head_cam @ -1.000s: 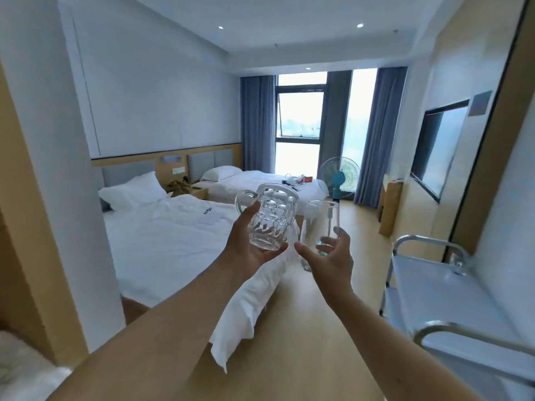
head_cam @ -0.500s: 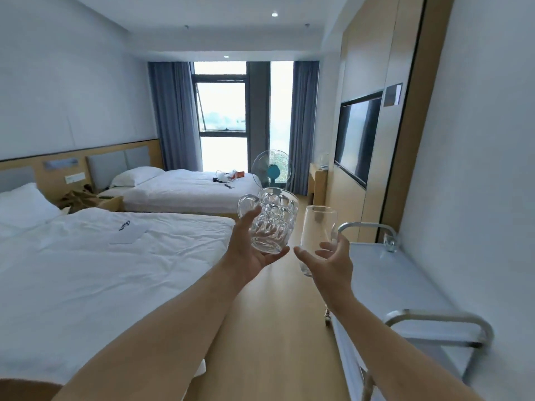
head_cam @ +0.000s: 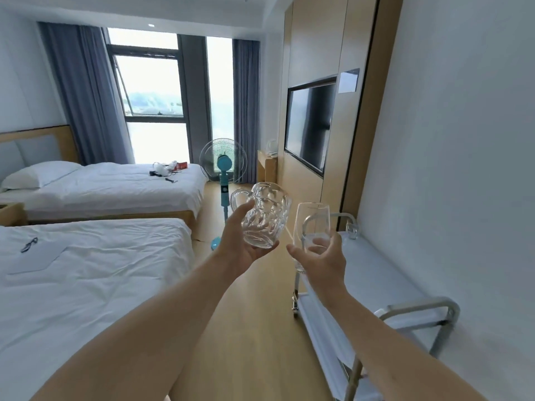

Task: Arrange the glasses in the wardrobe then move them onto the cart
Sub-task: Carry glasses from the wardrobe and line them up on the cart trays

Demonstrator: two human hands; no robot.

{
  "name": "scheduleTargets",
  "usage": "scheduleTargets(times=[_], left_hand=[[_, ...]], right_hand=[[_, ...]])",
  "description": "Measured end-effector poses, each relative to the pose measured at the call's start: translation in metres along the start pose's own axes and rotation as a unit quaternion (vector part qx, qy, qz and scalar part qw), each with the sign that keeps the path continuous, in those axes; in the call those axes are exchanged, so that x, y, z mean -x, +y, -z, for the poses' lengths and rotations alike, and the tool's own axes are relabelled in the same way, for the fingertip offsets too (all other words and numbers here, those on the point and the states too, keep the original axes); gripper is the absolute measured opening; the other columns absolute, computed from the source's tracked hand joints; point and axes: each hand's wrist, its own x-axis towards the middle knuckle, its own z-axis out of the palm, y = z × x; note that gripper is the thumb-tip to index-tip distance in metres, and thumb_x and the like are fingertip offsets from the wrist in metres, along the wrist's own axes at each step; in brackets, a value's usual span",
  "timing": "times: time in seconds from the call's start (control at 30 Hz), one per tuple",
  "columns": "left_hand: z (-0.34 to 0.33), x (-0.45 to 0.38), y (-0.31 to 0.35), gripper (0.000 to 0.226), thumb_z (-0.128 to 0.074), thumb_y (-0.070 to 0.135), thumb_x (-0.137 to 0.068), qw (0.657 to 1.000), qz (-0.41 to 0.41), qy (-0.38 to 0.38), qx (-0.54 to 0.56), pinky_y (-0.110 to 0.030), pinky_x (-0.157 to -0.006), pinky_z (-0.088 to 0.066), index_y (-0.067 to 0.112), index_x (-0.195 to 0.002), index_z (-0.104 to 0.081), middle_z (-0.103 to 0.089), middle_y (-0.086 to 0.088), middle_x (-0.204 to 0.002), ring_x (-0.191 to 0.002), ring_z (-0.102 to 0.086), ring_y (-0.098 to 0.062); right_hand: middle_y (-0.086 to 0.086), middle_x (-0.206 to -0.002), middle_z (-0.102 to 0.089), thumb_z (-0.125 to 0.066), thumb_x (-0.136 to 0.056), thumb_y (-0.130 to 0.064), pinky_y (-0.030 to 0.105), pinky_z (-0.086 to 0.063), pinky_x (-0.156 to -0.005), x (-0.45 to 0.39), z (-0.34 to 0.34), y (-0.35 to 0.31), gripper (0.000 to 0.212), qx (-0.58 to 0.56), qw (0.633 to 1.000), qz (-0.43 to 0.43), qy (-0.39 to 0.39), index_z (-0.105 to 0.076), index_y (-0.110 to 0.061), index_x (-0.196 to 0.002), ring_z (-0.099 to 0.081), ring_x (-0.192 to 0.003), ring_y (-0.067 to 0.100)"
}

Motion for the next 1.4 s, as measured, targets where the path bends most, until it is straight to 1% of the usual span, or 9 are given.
scheduleTargets(times=[0.17,0.53,0.63,0.77,0.93,1.13,1.23,1.33,1.4], left_hand=[[0.008,-0.050,-0.003,0.053,-0.071,0.045,-0.085,0.999,0.039,-0.018,-0.009,-0.049,-0.094,-0.055,0.010,-0.124,-0.065,-0.075,-0.016,-0.108,-0.090,-0.073,-0.030],[0.019,-0.207,-0.017,0.054,-0.071,0.048,-0.083,0.999,0.047,-0.019,-0.013,-0.047,-0.089,-0.057,0.011,-0.123,-0.065,-0.075,-0.017,-0.112,-0.093,-0.073,-0.031],[0.016,-0.254,-0.019,0.059,-0.074,0.047,-0.082,0.998,0.060,-0.007,-0.001,-0.048,-0.084,-0.060,0.010,-0.127,-0.062,-0.074,-0.018,-0.114,-0.096,-0.073,-0.032],[0.012,-0.309,-0.023,0.071,-0.079,0.045,-0.074,0.997,0.072,0.008,0.012,-0.052,-0.079,-0.060,0.012,-0.133,-0.058,-0.069,-0.021,-0.123,-0.100,-0.072,-0.036],[0.009,-0.368,-0.035,0.068,-0.079,0.045,-0.069,0.996,0.089,0.011,0.012,-0.054,-0.081,-0.060,0.011,-0.126,-0.062,-0.075,-0.017,-0.109,-0.092,-0.075,-0.035],[0.011,-0.436,-0.050,0.049,-0.072,0.043,-0.081,0.992,0.124,-0.019,-0.001,-0.050,-0.071,-0.061,0.011,-0.117,-0.065,-0.077,-0.015,-0.098,-0.085,-0.076,-0.033],[0.014,-0.476,-0.063,0.045,-0.069,0.044,-0.083,0.988,0.148,-0.041,-0.010,-0.052,-0.079,-0.061,0.009,-0.112,-0.068,-0.077,-0.015,-0.099,-0.083,-0.076,-0.031],[0.013,-0.518,-0.075,0.049,-0.067,0.048,-0.083,0.983,0.169,-0.059,-0.043,-0.046,-0.092,-0.051,0.010,-0.113,-0.070,-0.076,-0.013,-0.104,-0.089,-0.071,-0.029],[0.013,-0.548,-0.084,0.050,-0.066,0.049,-0.083,0.978,0.190,-0.068,-0.051,-0.043,-0.093,-0.049,0.010,-0.112,-0.072,-0.075,-0.012,-0.104,-0.090,-0.069,-0.028]], right_hand=[[-0.007,-0.110,-0.058,-0.091,-0.071,-0.039,0.043,-0.056,-0.094,-0.039,-0.018,0.018,0.096,0.011,1.000,-0.009,0.017,-0.036,-0.018,-0.147,-0.062,-0.103,0.013],[-0.010,-0.109,-0.056,-0.092,-0.069,-0.041,0.022,-0.051,-0.076,-0.182,-0.068,0.075,0.094,0.025,0.999,0.000,0.024,-0.038,-0.018,-0.142,-0.059,-0.098,0.003],[-0.014,-0.106,-0.055,-0.092,-0.068,-0.041,0.015,-0.045,-0.068,-0.229,-0.078,0.088,0.080,0.020,0.999,-0.008,0.028,-0.039,-0.029,-0.127,-0.059,-0.097,0.001],[-0.014,-0.102,-0.055,-0.092,-0.067,-0.041,0.020,-0.046,-0.072,-0.280,-0.086,0.109,0.075,0.025,0.999,-0.011,0.034,-0.034,-0.036,-0.116,-0.058,-0.093,0.001],[-0.006,-0.112,-0.057,-0.091,-0.069,-0.041,0.037,-0.054,-0.090,-0.331,-0.093,0.134,0.090,0.037,0.998,-0.021,0.047,-0.039,-0.018,-0.139,-0.060,-0.104,0.014],[-0.001,-0.118,-0.057,-0.090,-0.070,-0.040,0.040,-0.054,-0.093,-0.375,-0.099,0.165,0.100,0.048,0.995,-0.037,0.073,-0.034,-0.016,-0.149,-0.058,-0.105,0.015],[-0.001,-0.119,-0.057,-0.091,-0.071,-0.039,0.042,-0.054,-0.095,-0.399,-0.103,0.181,0.099,0.057,0.993,-0.048,0.088,-0.035,-0.018,-0.149,-0.059,-0.107,0.016],[-0.002,-0.119,-0.058,-0.091,-0.069,-0.040,0.036,-0.054,-0.093,-0.423,-0.106,0.201,0.099,0.064,0.989,-0.050,0.121,-0.036,-0.019,-0.149,-0.060,-0.105,0.015],[-0.002,-0.120,-0.057,-0.091,-0.070,-0.041,0.034,-0.052,-0.092,-0.438,-0.109,0.213,0.099,0.073,0.986,-0.059,0.139,-0.035,-0.019,-0.149,-0.059,-0.105,0.014]])
